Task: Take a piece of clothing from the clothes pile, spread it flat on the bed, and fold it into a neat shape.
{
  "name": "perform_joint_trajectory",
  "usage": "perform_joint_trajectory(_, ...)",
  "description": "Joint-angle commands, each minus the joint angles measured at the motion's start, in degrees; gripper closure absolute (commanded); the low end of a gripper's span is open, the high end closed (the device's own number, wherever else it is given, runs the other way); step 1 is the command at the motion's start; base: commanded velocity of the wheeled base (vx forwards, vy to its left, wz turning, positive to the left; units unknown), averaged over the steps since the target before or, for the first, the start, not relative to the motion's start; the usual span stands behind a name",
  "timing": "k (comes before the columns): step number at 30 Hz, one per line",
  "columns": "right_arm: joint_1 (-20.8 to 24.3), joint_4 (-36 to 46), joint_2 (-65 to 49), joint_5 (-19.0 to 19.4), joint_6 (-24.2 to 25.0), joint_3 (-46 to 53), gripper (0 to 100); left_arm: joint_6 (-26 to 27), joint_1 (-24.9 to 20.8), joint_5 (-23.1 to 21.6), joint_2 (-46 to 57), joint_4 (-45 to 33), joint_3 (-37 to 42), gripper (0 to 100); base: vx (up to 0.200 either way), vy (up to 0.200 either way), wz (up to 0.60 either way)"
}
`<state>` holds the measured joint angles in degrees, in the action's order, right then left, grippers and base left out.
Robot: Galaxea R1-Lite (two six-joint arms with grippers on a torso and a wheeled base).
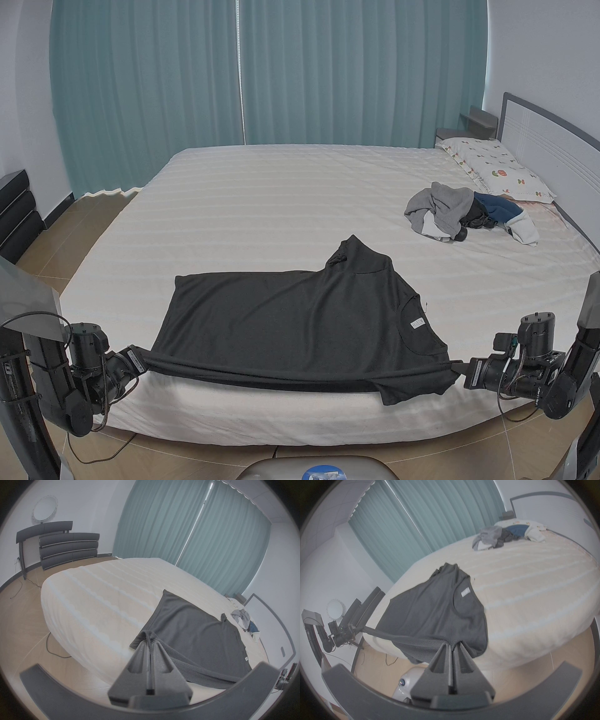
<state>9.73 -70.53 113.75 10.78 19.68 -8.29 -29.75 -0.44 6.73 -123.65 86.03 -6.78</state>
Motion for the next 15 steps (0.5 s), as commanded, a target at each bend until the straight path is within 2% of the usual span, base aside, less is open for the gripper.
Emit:
perform_joint_trajectory(1,0.3,-0.1,-0.5,-0.5,0.0,-3.6,100,-0.8,-0.4,0.0,0.8,-0.2,-1.7,100,0.0,0.0,0.0)
perform_joint_trajectory(15,0.2,0.0,8.7,-0.7,0.1,-13.9,100,-1.3,-1.6,-0.1,-2.9,-0.4,-8.9,100,0.0,0.0,0.0)
